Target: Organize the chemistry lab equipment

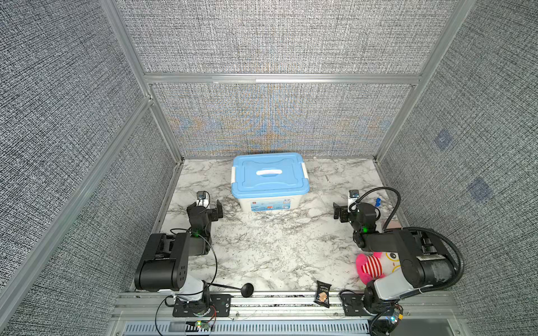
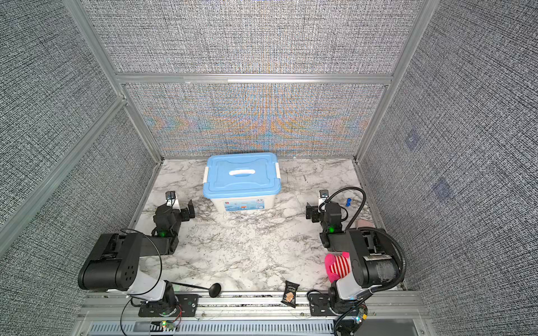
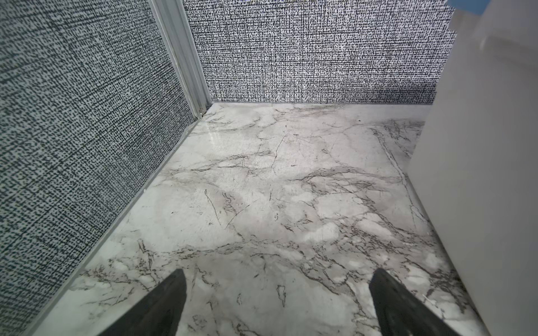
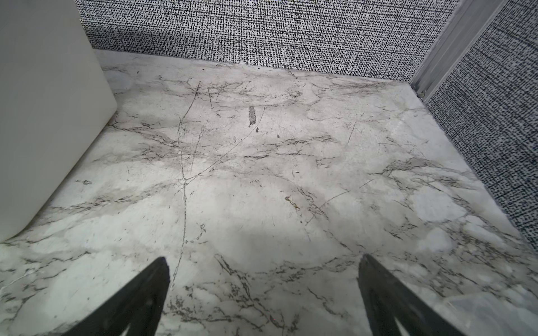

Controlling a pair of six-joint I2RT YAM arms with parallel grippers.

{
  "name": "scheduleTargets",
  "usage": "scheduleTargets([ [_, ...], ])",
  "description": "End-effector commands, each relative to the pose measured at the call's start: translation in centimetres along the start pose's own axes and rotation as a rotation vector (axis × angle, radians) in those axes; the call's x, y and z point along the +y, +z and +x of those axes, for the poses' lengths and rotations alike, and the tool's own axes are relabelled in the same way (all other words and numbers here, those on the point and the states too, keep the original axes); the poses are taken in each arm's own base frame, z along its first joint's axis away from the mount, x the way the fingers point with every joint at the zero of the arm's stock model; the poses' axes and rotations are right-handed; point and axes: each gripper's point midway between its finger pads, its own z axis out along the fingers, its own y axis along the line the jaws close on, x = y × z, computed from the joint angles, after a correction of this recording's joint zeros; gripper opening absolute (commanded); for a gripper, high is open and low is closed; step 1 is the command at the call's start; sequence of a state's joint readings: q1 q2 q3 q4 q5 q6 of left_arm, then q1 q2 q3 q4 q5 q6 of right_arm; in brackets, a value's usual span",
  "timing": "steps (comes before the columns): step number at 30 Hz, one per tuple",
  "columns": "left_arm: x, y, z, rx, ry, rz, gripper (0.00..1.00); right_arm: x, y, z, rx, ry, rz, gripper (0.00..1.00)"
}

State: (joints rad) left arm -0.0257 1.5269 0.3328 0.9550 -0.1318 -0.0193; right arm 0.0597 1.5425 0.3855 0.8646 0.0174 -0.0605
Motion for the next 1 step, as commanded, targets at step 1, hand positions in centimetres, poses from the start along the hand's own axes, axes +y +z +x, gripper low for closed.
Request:
scheduleTargets([
  [1, 0.02, 0.00, -0.53, -0.021, -0.006, 0.000, 0.99, 0.00, 0.04, -0.42, -0.014, 0.009, -0.002, 0.99],
])
